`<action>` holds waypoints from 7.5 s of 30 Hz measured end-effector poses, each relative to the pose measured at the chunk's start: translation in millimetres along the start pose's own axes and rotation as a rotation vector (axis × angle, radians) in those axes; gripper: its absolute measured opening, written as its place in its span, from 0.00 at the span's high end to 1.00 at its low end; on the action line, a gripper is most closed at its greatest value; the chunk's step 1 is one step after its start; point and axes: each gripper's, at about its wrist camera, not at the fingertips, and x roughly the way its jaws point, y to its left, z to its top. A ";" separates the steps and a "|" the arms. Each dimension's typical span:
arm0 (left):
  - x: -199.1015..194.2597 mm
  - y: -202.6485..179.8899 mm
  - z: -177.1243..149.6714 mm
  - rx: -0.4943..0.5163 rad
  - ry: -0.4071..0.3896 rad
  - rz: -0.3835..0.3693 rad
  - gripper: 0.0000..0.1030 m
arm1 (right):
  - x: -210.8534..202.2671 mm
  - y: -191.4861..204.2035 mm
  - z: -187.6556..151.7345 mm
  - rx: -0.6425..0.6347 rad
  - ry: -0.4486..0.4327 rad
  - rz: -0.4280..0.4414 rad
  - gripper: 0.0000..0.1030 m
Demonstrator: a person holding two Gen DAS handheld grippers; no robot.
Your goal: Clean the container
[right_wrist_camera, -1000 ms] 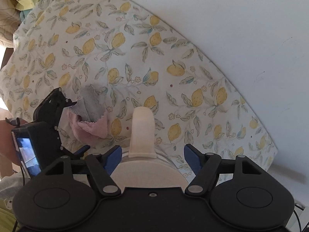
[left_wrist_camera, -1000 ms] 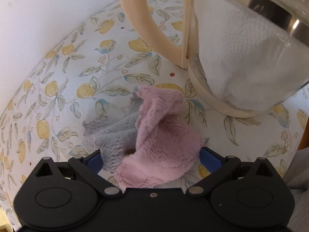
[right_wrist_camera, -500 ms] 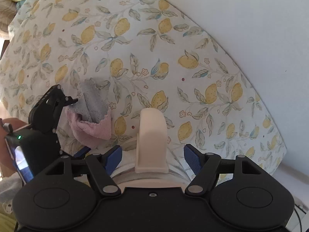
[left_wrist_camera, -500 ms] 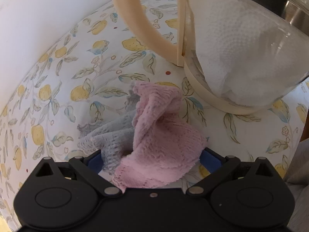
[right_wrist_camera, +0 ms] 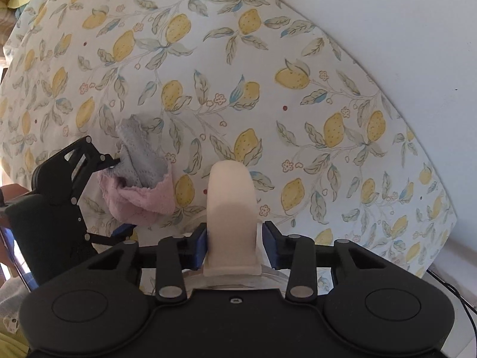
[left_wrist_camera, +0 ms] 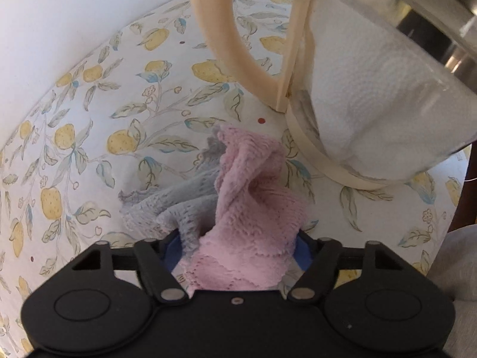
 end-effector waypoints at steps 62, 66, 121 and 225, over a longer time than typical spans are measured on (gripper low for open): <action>3.2 14.7 32.9 -0.050 -0.033 0.007 0.72 | 4.2 3.0 11.5 -0.020 0.086 0.005 0.62; -0.9 9.9 28.2 -0.030 -0.047 0.002 0.83 | 5.6 4.0 13.4 -0.021 0.095 -0.001 0.65; -33.4 -67.8 43.2 0.674 -0.168 -0.178 0.85 | 7.8 13.4 -8.5 -0.025 0.029 0.000 0.64; -58.2 -194.3 30.0 0.389 -0.153 0.166 0.85 | 19.1 13.8 -21.4 -0.130 -0.019 -0.032 0.64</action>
